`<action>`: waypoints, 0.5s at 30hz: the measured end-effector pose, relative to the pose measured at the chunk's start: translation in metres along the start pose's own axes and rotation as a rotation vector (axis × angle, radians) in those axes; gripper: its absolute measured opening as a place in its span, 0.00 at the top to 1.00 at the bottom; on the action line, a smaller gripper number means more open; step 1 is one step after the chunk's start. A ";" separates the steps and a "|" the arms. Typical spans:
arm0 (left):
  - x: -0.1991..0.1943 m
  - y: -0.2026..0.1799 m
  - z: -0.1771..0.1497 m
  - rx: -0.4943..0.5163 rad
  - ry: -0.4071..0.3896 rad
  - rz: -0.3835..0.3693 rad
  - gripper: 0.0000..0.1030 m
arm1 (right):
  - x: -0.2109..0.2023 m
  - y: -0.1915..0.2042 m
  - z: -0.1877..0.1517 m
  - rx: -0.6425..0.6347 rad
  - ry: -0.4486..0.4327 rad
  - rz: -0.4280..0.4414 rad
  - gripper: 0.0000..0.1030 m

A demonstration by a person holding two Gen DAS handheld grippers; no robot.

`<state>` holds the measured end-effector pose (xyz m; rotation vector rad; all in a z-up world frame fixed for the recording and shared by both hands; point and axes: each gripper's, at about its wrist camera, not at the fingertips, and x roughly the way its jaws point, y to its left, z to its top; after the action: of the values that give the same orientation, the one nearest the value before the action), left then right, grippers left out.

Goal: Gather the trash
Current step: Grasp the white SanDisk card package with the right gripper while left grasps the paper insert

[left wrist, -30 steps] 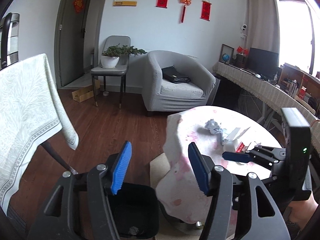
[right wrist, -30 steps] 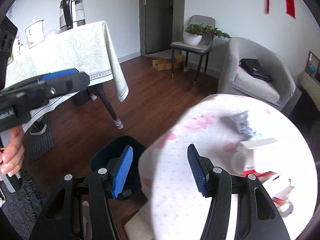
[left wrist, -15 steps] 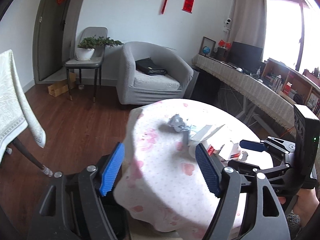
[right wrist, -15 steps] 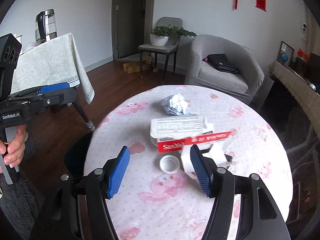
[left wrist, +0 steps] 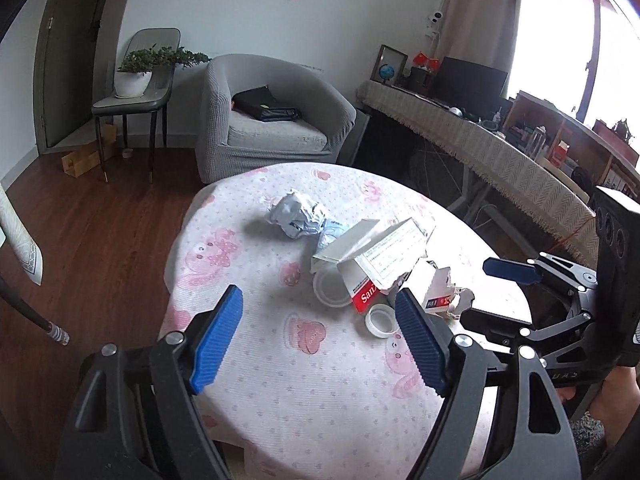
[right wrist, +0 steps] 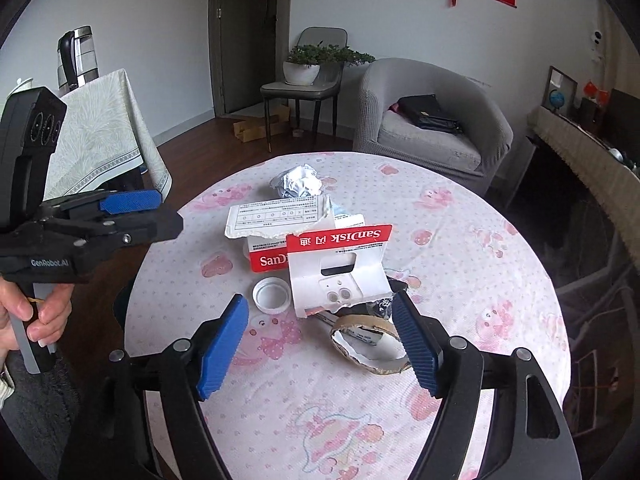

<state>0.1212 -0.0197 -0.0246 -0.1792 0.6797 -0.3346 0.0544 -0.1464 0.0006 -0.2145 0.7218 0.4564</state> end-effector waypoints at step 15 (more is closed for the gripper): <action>0.053 0.013 -0.005 -0.160 0.068 -0.089 0.48 | 0.006 -0.033 -0.011 0.011 0.029 0.035 0.27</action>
<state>0.1598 -0.0275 -0.0632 -0.3523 0.7679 -0.3734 0.0681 -0.1773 -0.0104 -0.1986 0.7569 0.4832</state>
